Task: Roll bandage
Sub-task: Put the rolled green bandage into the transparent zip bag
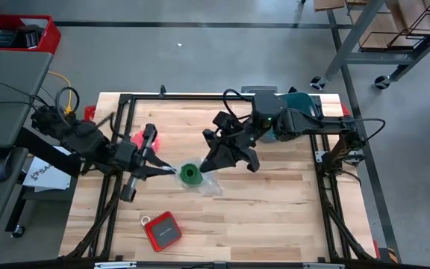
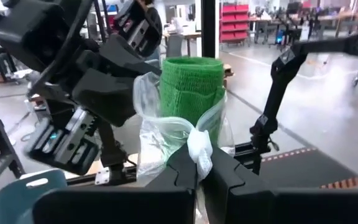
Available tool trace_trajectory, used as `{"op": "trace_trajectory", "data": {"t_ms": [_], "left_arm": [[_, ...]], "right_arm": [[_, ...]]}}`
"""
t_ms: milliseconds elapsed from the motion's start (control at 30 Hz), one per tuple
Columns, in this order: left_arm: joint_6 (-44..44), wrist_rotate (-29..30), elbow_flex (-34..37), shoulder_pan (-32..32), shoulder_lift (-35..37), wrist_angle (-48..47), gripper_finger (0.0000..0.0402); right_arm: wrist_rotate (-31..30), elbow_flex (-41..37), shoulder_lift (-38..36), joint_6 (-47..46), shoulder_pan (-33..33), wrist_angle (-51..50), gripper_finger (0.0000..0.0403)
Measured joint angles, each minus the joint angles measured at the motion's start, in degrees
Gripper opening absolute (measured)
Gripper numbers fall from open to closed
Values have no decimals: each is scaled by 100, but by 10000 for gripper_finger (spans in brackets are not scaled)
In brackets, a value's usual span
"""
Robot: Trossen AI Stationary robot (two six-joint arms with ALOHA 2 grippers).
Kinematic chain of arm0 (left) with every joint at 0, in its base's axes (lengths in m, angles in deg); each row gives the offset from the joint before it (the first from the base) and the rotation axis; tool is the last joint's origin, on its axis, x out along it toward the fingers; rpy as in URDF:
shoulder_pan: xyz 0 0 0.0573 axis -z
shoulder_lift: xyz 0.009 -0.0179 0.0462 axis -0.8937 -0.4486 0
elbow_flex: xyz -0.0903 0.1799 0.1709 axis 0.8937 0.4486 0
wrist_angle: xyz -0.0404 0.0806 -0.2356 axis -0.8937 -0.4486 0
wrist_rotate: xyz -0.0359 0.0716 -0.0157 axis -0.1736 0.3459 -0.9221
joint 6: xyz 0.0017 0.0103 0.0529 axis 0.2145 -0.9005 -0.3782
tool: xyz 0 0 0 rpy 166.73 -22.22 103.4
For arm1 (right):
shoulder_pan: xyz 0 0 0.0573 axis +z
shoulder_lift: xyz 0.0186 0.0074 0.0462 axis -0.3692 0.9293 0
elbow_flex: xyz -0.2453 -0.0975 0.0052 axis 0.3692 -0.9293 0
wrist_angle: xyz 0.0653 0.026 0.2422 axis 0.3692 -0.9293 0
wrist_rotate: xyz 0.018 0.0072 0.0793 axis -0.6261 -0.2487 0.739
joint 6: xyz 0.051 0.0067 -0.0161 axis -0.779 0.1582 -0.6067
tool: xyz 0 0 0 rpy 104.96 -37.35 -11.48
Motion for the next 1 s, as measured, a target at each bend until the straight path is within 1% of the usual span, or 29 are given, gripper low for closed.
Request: {"op": "trace_trajectory", "data": {"t_ms": [67, 167, 367, 467, 500, 600, 667, 733, 833, 900, 1000], "left_arm": [[166, 10, 0, 0, 151, -67, 2], [624, 197, 0, 2, 403, -226, 1], [1243, 516, -2, 4, 653, -628, 0], [1569, 595, -2, 4, 660, -780, 0], [1689, 595, -2, 4, 658, -789, 0], [2020, 696, -2, 2, 660, -650, 0], [2085, 958, -2, 1, 666, -554, 0], [2080, 1311, -2, 0, 672, -486, 0], [1896, 1680, -2, -29, 679, -492, 0], [1769, 1750, -2, -109, 676, -447, 0], [1663, 1751, -2, -244, 651, -261, 0]], "right_arm": [[-15, 0, 0, -142, -42, 44, 20], [-61, 0, -8, -25, -125, 56, 57], [-400, 5, -82, 881, -359, -40, 145], [-445, 7, -233, 1446, -589, -399, 176], [-488, 7, -312, 1644, -661, -665, 183], [-808, 7, -598, 2315, -818, -1522, 191], [-1194, 7, -802, 2752, -810, -2088, 192], [-1568, 7, -949, 3013, -685, -2394, 192], [-2034, 7, -1049, 3067, -414, -2426, 192], [-2355, 9, -1062, 2978, -245, -2394, 192], [-3029, 9, -1027, 2847, -79, -2435, 192]]}}
